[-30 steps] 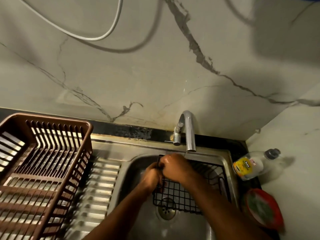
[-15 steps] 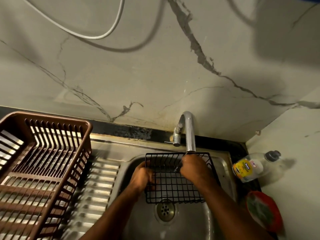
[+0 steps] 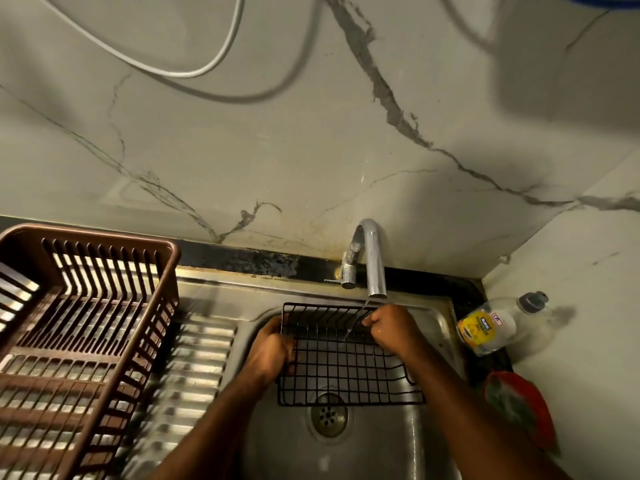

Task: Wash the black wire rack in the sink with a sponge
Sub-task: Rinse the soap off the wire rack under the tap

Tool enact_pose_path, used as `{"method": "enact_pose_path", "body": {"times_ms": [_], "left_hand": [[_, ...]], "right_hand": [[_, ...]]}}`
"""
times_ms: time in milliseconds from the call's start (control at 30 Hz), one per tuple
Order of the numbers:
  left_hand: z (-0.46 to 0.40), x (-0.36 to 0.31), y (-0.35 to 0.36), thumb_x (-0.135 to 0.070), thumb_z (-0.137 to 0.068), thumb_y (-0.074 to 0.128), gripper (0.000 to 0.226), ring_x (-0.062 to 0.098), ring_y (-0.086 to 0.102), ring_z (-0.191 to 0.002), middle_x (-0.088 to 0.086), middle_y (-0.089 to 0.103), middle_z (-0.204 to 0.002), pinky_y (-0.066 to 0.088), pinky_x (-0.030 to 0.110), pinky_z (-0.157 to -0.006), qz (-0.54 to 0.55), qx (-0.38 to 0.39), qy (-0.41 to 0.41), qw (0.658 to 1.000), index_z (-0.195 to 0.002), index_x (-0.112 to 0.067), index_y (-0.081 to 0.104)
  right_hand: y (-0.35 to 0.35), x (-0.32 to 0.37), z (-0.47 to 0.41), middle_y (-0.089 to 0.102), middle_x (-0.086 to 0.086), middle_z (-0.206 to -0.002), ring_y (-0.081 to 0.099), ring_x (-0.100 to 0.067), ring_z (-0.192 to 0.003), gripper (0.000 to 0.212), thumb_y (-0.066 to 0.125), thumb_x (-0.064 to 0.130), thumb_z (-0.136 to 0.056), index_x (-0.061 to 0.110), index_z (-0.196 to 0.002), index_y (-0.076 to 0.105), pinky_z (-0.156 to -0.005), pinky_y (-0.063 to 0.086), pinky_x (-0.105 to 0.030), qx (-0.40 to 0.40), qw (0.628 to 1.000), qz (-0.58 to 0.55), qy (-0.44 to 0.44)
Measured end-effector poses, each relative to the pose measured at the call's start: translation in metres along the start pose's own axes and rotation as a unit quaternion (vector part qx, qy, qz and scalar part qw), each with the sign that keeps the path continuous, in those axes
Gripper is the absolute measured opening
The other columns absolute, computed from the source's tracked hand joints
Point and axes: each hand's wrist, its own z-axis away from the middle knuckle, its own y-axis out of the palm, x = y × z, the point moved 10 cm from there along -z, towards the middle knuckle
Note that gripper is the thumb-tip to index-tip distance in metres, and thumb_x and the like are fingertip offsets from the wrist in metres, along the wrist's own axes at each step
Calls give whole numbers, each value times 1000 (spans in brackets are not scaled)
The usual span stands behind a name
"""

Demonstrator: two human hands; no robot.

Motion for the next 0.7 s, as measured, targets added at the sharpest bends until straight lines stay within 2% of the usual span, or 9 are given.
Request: {"method": "enact_pose_path", "body": {"times_ms": [100, 200, 267, 333, 433, 533, 600, 633, 700], "left_hand": [[4, 0, 3, 14, -89, 36, 57, 36, 54, -80, 24, 61, -91, 40, 33, -55, 24, -14, 12, 1000, -119, -26, 63], [8, 3, -5, 17, -86, 38, 63, 36, 56, -78, 23, 68, -95, 42, 33, -53, 55, -46, 33, 997, -131, -23, 58], [14, 1, -9, 20, -85, 41, 67, 37, 58, -81, 17, 70, -105, 45, 35, -57, 73, -66, 57, 994, -135, -22, 56], [18, 5, -12, 20, -84, 43, 69, 39, 62, -89, 12, 69, -115, 49, 39, -64, 86, -84, 67, 990, -137, -23, 55], [29, 9, -15, 4, -71, 53, 76, 41, 65, -102, 10, 68, -123, 54, 45, -73, 107, -94, 84, 986, -141, -24, 54], [31, 11, -21, 4, -69, 52, 78, 37, 65, -99, 12, 68, -121, 54, 40, -68, 107, -99, 84, 986, -142, -24, 55], [27, 19, -26, 19, -78, 44, 75, 37, 62, -89, 16, 68, -116, 49, 37, -61, 113, -97, 69, 986, -141, -21, 56], [25, 23, -28, 23, -79, 41, 75, 37, 61, -85, 17, 68, -110, 47, 36, -58, 119, -98, 60, 986, -139, -19, 57], [24, 30, -35, 24, -80, 39, 73, 38, 61, -82, 16, 68, -99, 45, 34, -56, 132, -105, 43, 985, -135, -17, 60]], "right_hand": [[-5, -2, 2, 72, 1, -91, 59, -9, -74, 17, 61, 17, -94, 20, -94, 77, -73, 45, -23, -38, 998, -27, 31], [-2, -20, 3, 72, -1, -82, 64, -18, -73, 18, 59, 19, -92, 17, -83, 75, -74, 56, -34, -88, 984, -126, 86], [7, -34, 11, 71, -5, -79, 66, -24, -72, 22, 57, 23, -95, 14, -80, 71, -70, 58, -39, -114, 949, -258, 140], [24, -43, 27, 66, -6, -84, 60, -21, -75, 19, 54, 23, -99, 13, -88, 67, -64, 49, -32, -114, 902, -362, 205], [56, -56, 45, 52, -5, -76, 47, -17, -69, 14, 54, 9, -95, 11, -83, 62, -69, 42, -35, -80, 834, -479, 263], [74, -62, 50, 40, -2, -64, 39, -16, -60, 23, 49, 4, -87, 15, -67, 48, -75, 50, -41, -13, 853, -447, 270], [66, -58, 47, 39, -1, -61, 37, -15, -56, 21, 48, 5, -86, 16, -67, 49, -66, 49, -36, 9, 885, -391, 252], [58, -51, 42, 43, -2, -63, 40, -15, -56, 21, 48, 6, -87, 16, -69, 50, -60, 46, -37, 14, 904, -359, 233], [37, -23, 29, 56, -7, -77, 53, -20, -67, 20, 49, 8, -91, 16, -74, 56, -72, 53, -43, 17, 940, -300, 165]]}}
